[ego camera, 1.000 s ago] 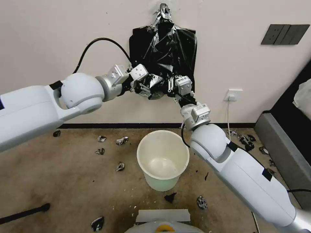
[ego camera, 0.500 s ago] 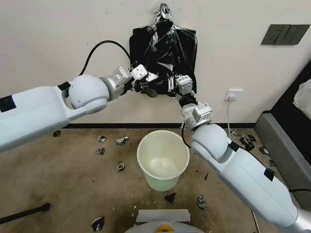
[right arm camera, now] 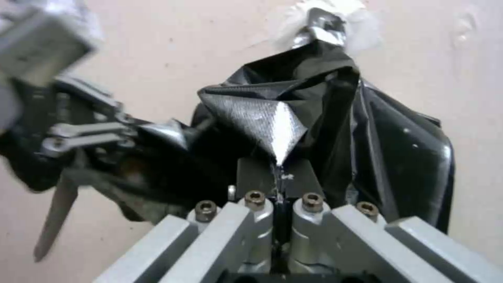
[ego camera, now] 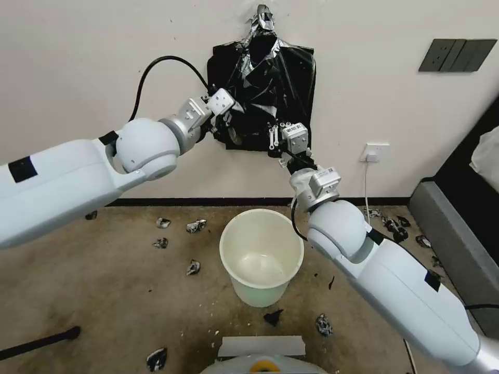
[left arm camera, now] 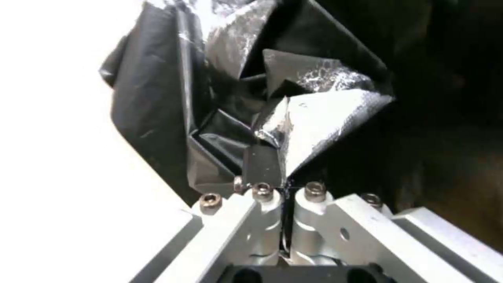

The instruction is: Place a trash bag onto the trash bin.

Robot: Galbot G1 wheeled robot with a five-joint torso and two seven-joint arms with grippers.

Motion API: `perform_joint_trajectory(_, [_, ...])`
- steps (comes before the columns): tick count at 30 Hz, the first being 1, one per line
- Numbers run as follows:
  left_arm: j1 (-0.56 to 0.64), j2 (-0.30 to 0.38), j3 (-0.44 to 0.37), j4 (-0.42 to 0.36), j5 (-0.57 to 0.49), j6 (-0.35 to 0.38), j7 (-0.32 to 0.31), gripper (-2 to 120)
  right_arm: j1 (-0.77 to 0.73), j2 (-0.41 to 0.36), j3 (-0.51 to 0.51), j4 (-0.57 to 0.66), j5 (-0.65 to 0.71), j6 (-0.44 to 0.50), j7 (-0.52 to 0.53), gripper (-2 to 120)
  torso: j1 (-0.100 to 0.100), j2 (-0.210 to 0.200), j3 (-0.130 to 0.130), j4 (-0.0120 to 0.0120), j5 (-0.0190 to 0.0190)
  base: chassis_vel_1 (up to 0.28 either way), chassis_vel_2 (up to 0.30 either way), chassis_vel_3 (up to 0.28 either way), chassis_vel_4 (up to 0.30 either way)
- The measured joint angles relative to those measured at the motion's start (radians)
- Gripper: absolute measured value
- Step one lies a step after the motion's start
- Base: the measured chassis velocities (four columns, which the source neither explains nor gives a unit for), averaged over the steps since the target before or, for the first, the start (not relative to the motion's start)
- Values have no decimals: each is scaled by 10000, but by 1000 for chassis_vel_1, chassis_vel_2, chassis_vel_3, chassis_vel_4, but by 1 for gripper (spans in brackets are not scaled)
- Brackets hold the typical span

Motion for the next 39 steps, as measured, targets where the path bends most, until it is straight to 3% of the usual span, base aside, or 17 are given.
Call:
perform_joint_trajectory(6, [1242, 260, -1305, -462, -134, -383, -324, 0, 48, -322, 150, 249, 573, -46, 142, 0, 0, 1, 0, -3, 2, 0, 0, 0, 0])
perform_joint_trajectory(9, [2642, 728, -2356, -984, -165, -496, -416, 0, -192, -389, 243, 580, 864, -105, 128, 0, -1, 1, -1, 0, -1, 0, 0, 0, 0])
perform_joint_trajectory(10, [2642, 728, -2356, -984, -165, -496, -416, 0, -192, -389, 243, 580, 864, -105, 128, 0, -1, 1, -1, 0, -1, 0, 0, 0, 0])
perform_joint_trajectory(13, [4362, 1123, -3633, -1649, -116, -691, -505, 0, -641, -357, 299, 897, 1083, -250, -39, 0, -1, 2, -1, -1, 1, 0, 0, 0, 0])
perform_joint_trajectory(14, [4362, 1123, -3633, -1649, -116, -691, -505, 0, -641, -357, 299, 897, 1083, -250, -39, 0, -1, 2, -1, -1, 1, 0, 0, 0, 0])
perform_joint_trajectory(17, [6692, 1570, -5568, -2501, 0, -1020, -510, 0, -1422, -349, 417, 1456, 1487, -322, -96, 0, -1, 2, -2, 0, 1, 0, 0, 0, 0])
perform_joint_trajectory(18, [6692, 1570, -5568, -2501, 0, -1020, -510, 0, -1422, -349, 417, 1456, 1487, -322, -96, 0, -1, 2, -2, 0, 1, 0, 0, 0, 0])
perform_joint_trajectory(20, [8022, 1830, -6734, -2977, 80, -1201, -525, 0, -1873, -425, 475, 1788, 1534, -335, -112, 0, -2, 2, -2, 2, 0, 0, 0, 0, 0])
perform_joint_trajectory(23, [8763, 1968, -7238, -3254, 215, -1378, -587, 0, -2243, -526, 555, 2043, 1535, -336, -119, 0, -1, 2, -2, 2, 1, 0, 0, 0, 0])
perform_joint_trajectory(32, [9257, 1946, -7418, -3584, 309, -1481, -791, 0, -2945, -707, 938, 2446, 1549, -346, -134, 0, -1, 2, -2, -2, 1, 0, 0, 0, 0])
perform_joint_trajectory(35, [10255, 1950, -7945, -4065, 480, -1568, -844, 0, -3579, -932, 1155, 2891, 1536, -345, -150, 0, -2, 2, -2, 1, 1, 0, 0, 0, 0])
perform_joint_trajectory(39, [10537, 1961, -7928, -4444, 540, -1542, -851, 0, -4441, -1189, 1528, 3474, 1619, -352, -84, 0, -1, 2, -1, 1, 0, 0, 0, 0, 0])
